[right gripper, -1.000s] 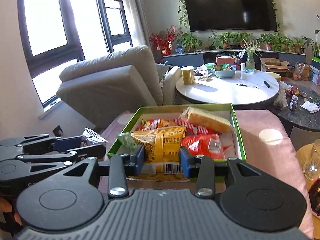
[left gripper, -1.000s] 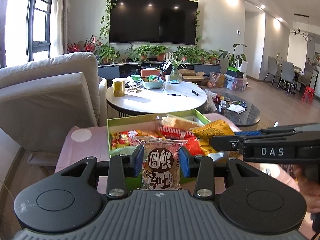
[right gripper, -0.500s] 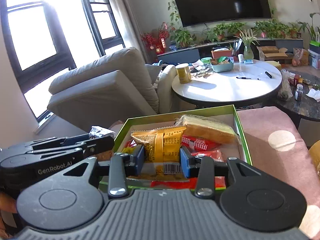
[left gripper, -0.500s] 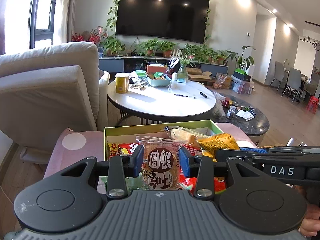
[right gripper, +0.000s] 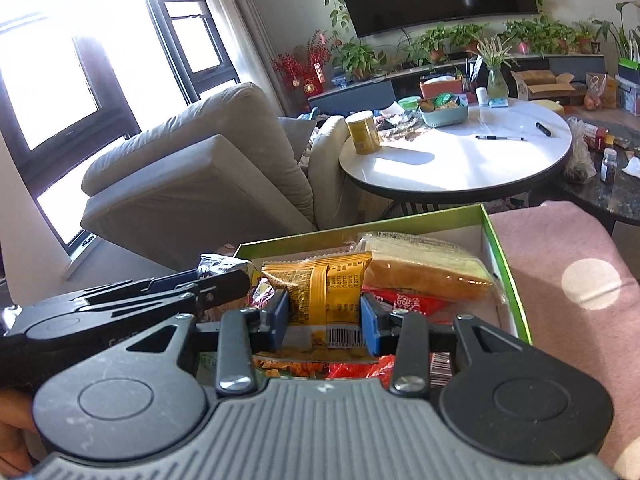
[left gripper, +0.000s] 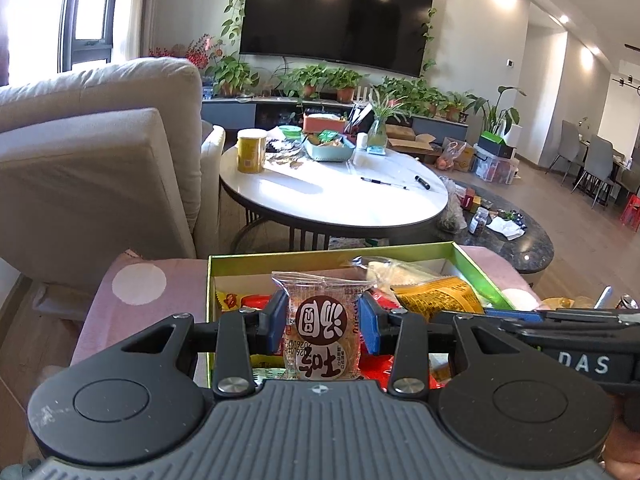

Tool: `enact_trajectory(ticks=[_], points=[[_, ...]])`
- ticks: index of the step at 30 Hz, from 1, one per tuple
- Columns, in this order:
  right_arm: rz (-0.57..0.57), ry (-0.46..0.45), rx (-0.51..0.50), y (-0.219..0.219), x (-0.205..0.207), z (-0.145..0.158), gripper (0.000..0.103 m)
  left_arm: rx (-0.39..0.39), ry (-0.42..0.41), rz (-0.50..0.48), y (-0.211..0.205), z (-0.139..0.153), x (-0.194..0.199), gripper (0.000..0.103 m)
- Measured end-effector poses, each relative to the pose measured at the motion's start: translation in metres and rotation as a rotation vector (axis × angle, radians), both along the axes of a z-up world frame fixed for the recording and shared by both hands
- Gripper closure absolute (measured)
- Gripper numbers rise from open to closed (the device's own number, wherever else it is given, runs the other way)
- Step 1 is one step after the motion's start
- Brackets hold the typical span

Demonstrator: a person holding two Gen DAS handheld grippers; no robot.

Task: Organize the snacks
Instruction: 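Open the left gripper to drop the pastry while the right gripper releases the yellow pack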

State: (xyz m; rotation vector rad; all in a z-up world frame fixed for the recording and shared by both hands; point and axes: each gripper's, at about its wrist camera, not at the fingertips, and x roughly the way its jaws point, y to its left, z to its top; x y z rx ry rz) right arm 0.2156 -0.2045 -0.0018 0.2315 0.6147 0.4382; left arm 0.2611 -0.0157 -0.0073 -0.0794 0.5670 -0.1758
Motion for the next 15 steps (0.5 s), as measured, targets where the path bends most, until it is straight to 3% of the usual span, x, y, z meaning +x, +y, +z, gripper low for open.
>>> enact_trajectory(ticks=[7,15], points=[[0.002,0.024,-0.009,0.0051,0.003,-0.0056,0.057,-0.001,0.012,0.001,-0.0011,-0.0067,0.0033,0.066],[-0.023,0.035,-0.01,0.0041,0.005,-0.0056,0.057,0.002,-0.011,0.015,0.002,-0.0009,-0.0009,0.049]])
